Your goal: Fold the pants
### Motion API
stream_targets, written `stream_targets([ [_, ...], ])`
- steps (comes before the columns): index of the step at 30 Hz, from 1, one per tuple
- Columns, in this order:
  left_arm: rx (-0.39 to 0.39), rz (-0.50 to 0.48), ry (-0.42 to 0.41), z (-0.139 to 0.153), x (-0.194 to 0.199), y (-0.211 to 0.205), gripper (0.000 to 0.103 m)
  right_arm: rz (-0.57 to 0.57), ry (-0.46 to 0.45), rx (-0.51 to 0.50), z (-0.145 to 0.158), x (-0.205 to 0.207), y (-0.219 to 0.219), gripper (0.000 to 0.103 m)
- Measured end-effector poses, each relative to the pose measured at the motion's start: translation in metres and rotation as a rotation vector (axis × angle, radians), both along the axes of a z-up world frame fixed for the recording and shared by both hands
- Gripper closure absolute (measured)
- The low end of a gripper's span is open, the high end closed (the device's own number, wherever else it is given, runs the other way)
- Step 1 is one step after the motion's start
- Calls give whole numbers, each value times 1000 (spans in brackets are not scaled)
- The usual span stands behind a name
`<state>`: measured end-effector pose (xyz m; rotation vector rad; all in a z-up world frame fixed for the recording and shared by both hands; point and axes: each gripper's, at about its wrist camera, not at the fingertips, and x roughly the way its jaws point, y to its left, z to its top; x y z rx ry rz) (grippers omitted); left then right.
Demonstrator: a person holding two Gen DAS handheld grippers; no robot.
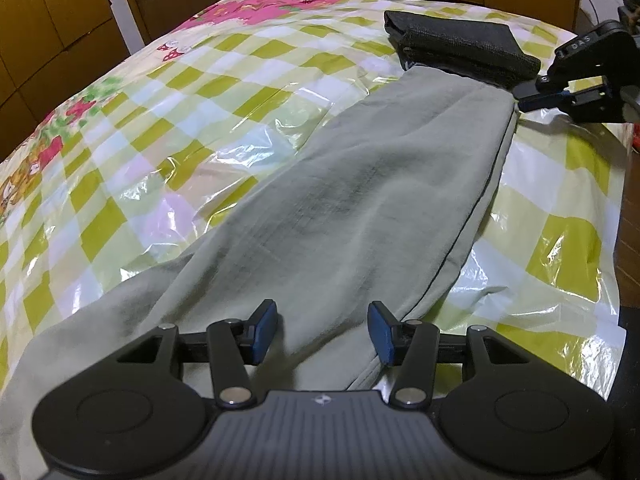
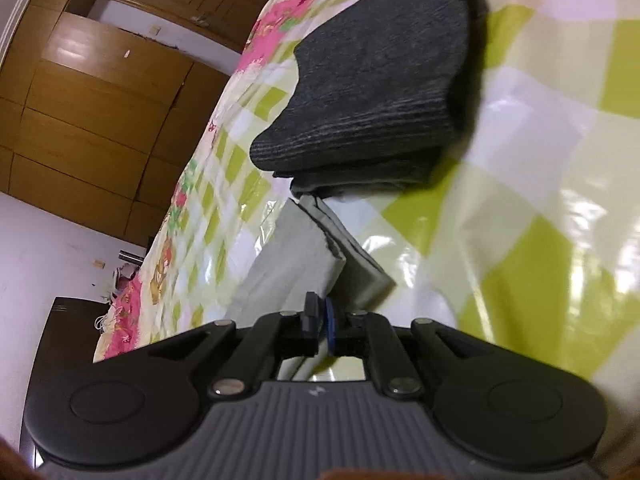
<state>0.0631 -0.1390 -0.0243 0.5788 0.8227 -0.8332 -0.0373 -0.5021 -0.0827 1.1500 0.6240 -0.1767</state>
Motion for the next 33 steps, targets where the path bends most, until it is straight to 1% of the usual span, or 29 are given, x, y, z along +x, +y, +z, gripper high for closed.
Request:
stream_targets([
  [1,0,-1,-2,0,0,0,41,-4,13,-4,2,-3,-1,89],
  [3,-1,0,-2,0,0,0,41,0,25,12,3,-4,-1,79],
  [4,-2,2,-1,0,0,0,41,2,28,16,2,-3,0,77],
  [6,-8,9,1,0,-1,1,41,18,41,3,2,4,4,69],
  [7,-12,12,2,0,-1,2,41,18,53,-2,2,7,6,67],
  [9,-20,16,2,0,-2,4,41,21,55,4,0,14,9,58],
  [10,-23,16,2,0,-2,4,41,16,53,13,0,15,9,57],
  [15,-43,30,10,-1,-1,8,41,41,44,5,4,34,14,57],
  [17,-48,34,12,1,-1,10,41,41,40,42,-2,42,17,58],
  [18,-47,34,11,2,-2,11,41,35,35,67,-8,44,17,62],
  [19,-45,37,14,3,-1,13,41,25,23,92,-13,44,18,70],
  [20,-45,43,20,4,0,14,41,17,12,113,-17,45,19,87],
  [21,-51,52,23,8,2,17,41,12,-9,150,-20,46,18,95],
  [23,-51,61,-5,18,4,20,41,-2,-75,208,-17,47,16,96],
  [25,-51,74,-64,35,5,22,41,17,-170,233,4,56,12,96],
  [28,-81,86,-136,60,-1,26,39,92,-321,182,56,70,12,97],
  [30,-104,80,-158,65,-10,26,34,132,-448,141,94,64,16,97],
  [31,-116,77,-150,62,-13,26,30,137,-495,111,107,55,17,97],
  [32,-120,74,-129,57,-15,24,28,135,-520,87,112,45,17,97],
  [33,-112,70,-96,46,-15,21,28,120,-518,68,112,33,16,97],
])
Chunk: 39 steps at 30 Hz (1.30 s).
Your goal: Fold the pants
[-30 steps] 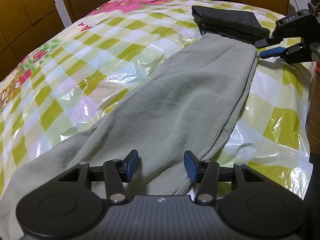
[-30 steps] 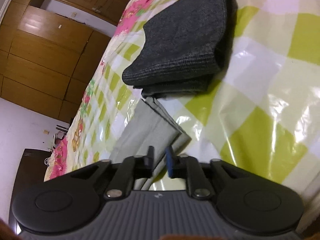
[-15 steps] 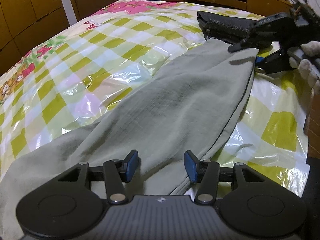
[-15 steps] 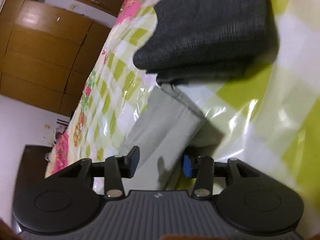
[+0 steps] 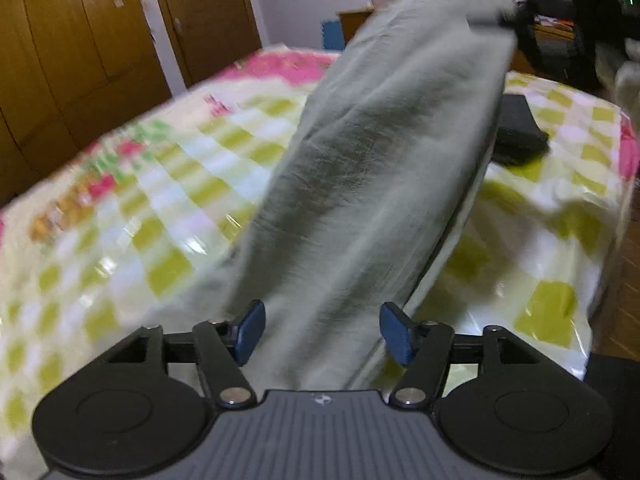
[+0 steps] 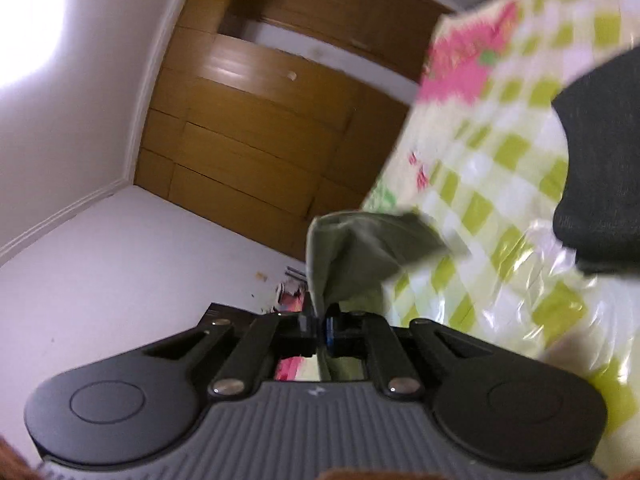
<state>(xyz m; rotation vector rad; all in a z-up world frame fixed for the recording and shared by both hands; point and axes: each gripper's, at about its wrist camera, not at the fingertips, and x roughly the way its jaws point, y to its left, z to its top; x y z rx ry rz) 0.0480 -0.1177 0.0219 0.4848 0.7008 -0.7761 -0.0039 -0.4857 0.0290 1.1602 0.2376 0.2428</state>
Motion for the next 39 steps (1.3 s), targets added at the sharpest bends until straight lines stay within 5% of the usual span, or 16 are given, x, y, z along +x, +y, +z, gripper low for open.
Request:
stream_targets([
  [2,30,-5,69,-26,2,-7,28,-53,109,9,-28,-18,-6,97],
  [6,46,-25,125,-44,-1,-10,28,-147,514,8,-110,-39,-24,94],
  [9,31,-32,122,-39,-1,-6,28,-202,543,-22,-106,-58,-28,92],
  [14,-1,-19,133,-34,6,10,27,-233,540,-360,-52,-52,-22,87],
  [18,-7,-39,238,-49,6,14,27,-23,435,-387,-35,-2,11,69],
  [22,-12,-59,239,-40,-8,26,27,334,375,-437,-42,57,80,70],
  [26,-33,-54,228,-28,-9,42,27,653,369,-485,-57,73,144,70],
  [31,-59,-7,213,-26,6,54,26,831,379,-606,-66,82,185,69],
  [34,-48,-21,343,-46,10,59,23,973,486,-541,-83,84,203,72],
  [36,-18,-50,303,-46,0,61,23,1017,565,-471,-92,72,202,72],
  [39,-75,-49,312,-33,3,67,23,991,536,-458,-70,78,191,69],
])
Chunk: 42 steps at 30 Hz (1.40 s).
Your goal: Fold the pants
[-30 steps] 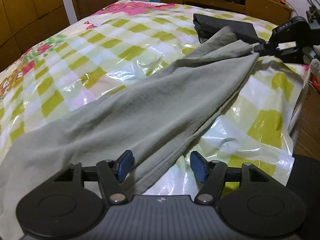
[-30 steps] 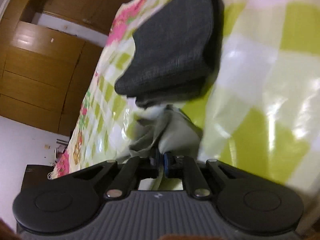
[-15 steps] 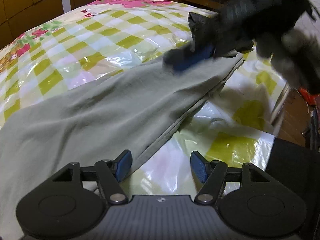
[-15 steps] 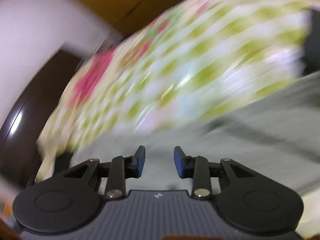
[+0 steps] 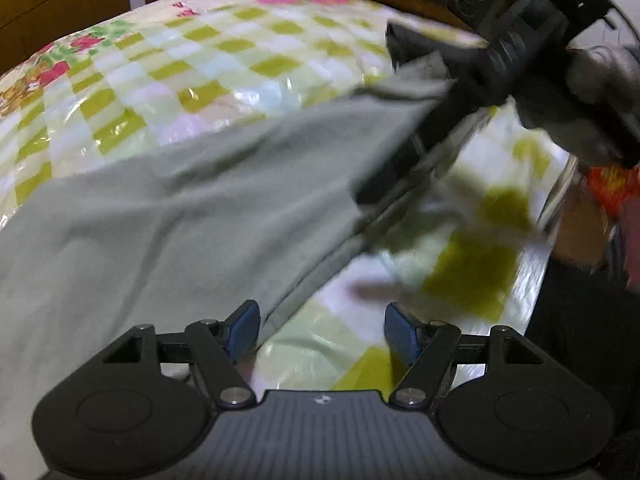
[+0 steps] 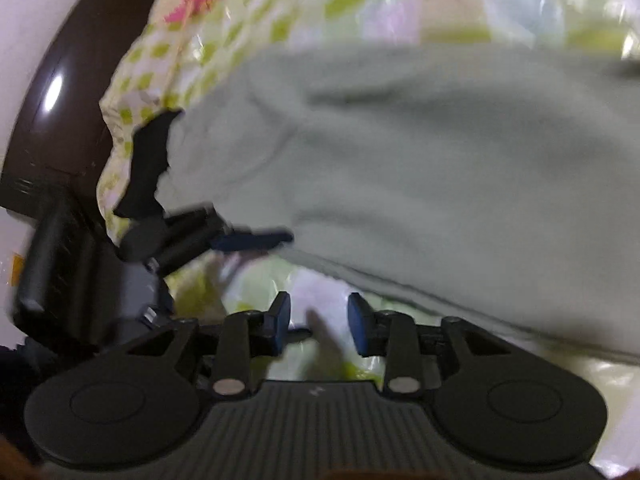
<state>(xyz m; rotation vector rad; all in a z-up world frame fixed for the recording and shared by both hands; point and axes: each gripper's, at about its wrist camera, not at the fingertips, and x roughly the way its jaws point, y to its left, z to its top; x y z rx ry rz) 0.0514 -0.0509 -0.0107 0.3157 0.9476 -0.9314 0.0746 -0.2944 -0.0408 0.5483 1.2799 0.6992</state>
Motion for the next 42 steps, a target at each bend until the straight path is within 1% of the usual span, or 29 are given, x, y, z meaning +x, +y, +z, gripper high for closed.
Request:
stream_targets([
  [2,-62,25,-15,13,11,2,23,-35,-82,50,22,14,-13,66],
  [3,-90,45,-33,18,17,2,23,-54,-118,64,30,22,-19,60],
  [4,-117,63,-51,22,24,2,23,-61,-158,69,36,34,-23,59],
  [6,-144,85,-78,21,34,-3,22,-51,-239,42,37,61,-25,57],
  [7,-133,89,-85,16,37,-7,22,-52,-262,20,34,74,-27,57],
  [8,-114,87,-81,10,40,-11,22,-50,-260,13,27,88,-29,57],
  [10,-85,78,-39,-5,42,-14,22,-39,-245,26,10,109,-32,57],
  [12,-58,63,-8,-18,37,-16,22,3,-229,44,-8,127,-21,57],
  [14,-51,61,2,-24,32,-16,21,62,-198,85,-22,139,-9,57],
  [15,-58,65,9,-25,31,-15,21,81,-199,92,-27,143,-6,57],
  [18,-64,71,18,-25,32,-13,20,139,-192,115,-32,150,5,57],
  [20,-61,63,13,-25,32,-13,20,170,-189,153,-30,156,12,57],
  [23,-70,66,3,-20,35,-14,20,157,-265,167,-17,162,7,55],
  [24,-74,75,-23,-15,36,-12,20,152,-277,161,-16,167,6,52],
  [25,-81,87,-56,-9,36,-9,20,148,-266,152,-18,173,8,51],
  [26,-97,103,-76,-2,38,-5,20,170,-230,160,-23,179,12,51],
  [27,-110,121,-78,2,38,-1,20,206,-196,167,-29,182,19,50],
  [29,-102,156,-50,-2,46,7,20,247,-186,161,-31,179,31,50],
  [30,-77,175,-47,-9,46,11,20,273,-176,183,-30,175,35,50],
  [32,-35,190,-14,-22,45,17,20,302,-174,230,-24,170,42,49],
  [34,-44,198,-2,-26,39,21,20,322,-170,265,-18,164,49,47],
  [37,-62,209,5,-27,38,24,20,331,-184,273,-6,153,55,46],
  [42,-76,205,3,-33,43,29,19,386,-274,242,21,124,62,44],
])
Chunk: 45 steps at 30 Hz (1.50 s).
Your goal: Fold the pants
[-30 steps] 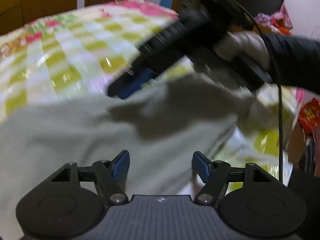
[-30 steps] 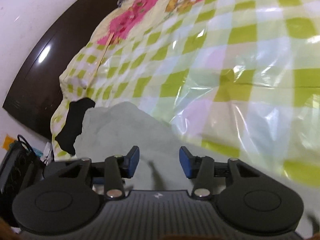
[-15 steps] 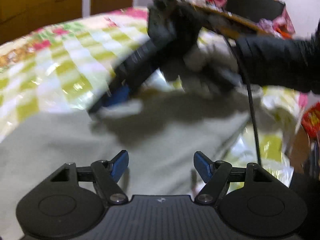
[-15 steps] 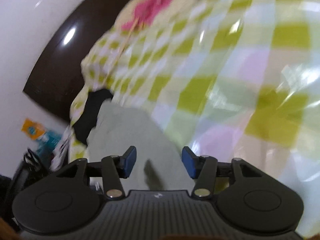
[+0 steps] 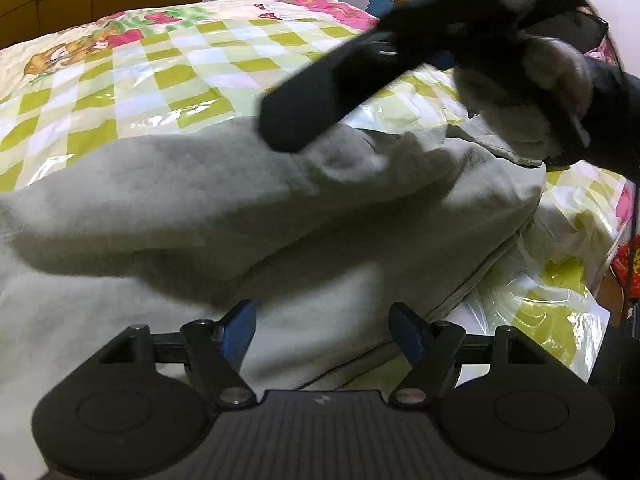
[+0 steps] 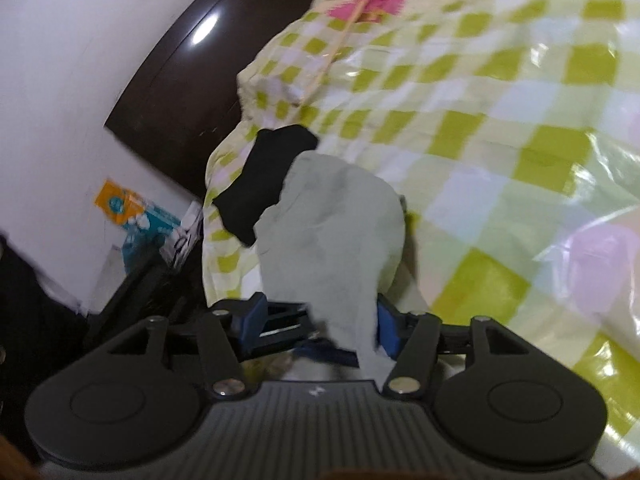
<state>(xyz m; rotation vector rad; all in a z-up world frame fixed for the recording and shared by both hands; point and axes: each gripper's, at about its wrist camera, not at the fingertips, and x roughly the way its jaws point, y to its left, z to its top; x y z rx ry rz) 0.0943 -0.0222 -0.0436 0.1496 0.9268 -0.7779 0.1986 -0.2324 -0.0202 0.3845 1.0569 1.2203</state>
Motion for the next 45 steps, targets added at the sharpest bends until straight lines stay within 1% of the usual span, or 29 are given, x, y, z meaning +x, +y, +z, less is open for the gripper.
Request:
stream_targets([
  [2,-5,1,-2,0,1,0,19,22,-58,-36,11,-12,4,44],
  [4,-8,8,-4,2,-1,0,19,34,-87,-54,19,-19,7,44],
  [6,-14,12,-1,2,-5,2,19,42,-96,-59,27,-25,5,44],
  [7,-17,13,1,1,-5,3,18,43,-114,-64,31,-28,4,43],
  [9,-17,13,1,2,-9,3,18,57,-123,-48,34,-31,4,37],
  [12,-17,13,-1,1,-9,3,18,57,-67,-52,17,-22,11,36],
  [16,-25,16,0,1,-11,4,17,35,44,6,-15,2,31,36],
  [18,-28,16,1,2,-11,4,17,22,70,32,-26,14,45,36],
  [20,-33,15,3,1,-10,5,17,-6,120,58,-39,26,61,36],
  [22,-42,15,5,1,-10,6,17,-67,147,64,-49,37,70,36],
  [24,-49,15,5,0,-11,7,17,-155,155,87,-53,49,67,36],
  [26,-55,14,7,0,-11,8,17,-269,156,101,-52,64,52,36],
  [27,-58,14,8,0,-11,8,17,-306,165,111,-51,70,44,36],
  [28,-63,14,9,0,-11,9,17,-316,184,132,-48,75,37,36],
  [29,-66,15,10,-1,-11,9,17,-313,188,140,-44,75,32,36],
  [31,-72,16,8,-1,-11,10,17,-287,141,99,-32,70,28,36],
  [32,-73,16,7,-1,-10,12,17,-263,138,85,-29,66,27,36],
  [34,-76,16,7,-1,-10,13,17,-230,173,81,-29,58,26,36],
  [35,-77,16,7,-1,-11,13,17,-215,175,64,-30,55,28,36],
  [36,-78,16,7,-3,-9,16,17,-207,161,31,-29,51,31,36],
  [37,-78,15,8,-3,-9,17,16,-206,126,-12,-28,47,34,36],
  [38,-78,15,9,-3,-9,17,16,-194,95,-34,-27,44,36,36],
  [39,-79,14,10,-3,-8,18,16,-189,83,-43,-28,43,41,36],
  [42,-79,14,11,-3,-8,17,16,-156,116,-15,-34,46,48,36],
  [45,-80,12,12,-3,-8,16,15,-94,106,-6,-35,42,61,36],
])
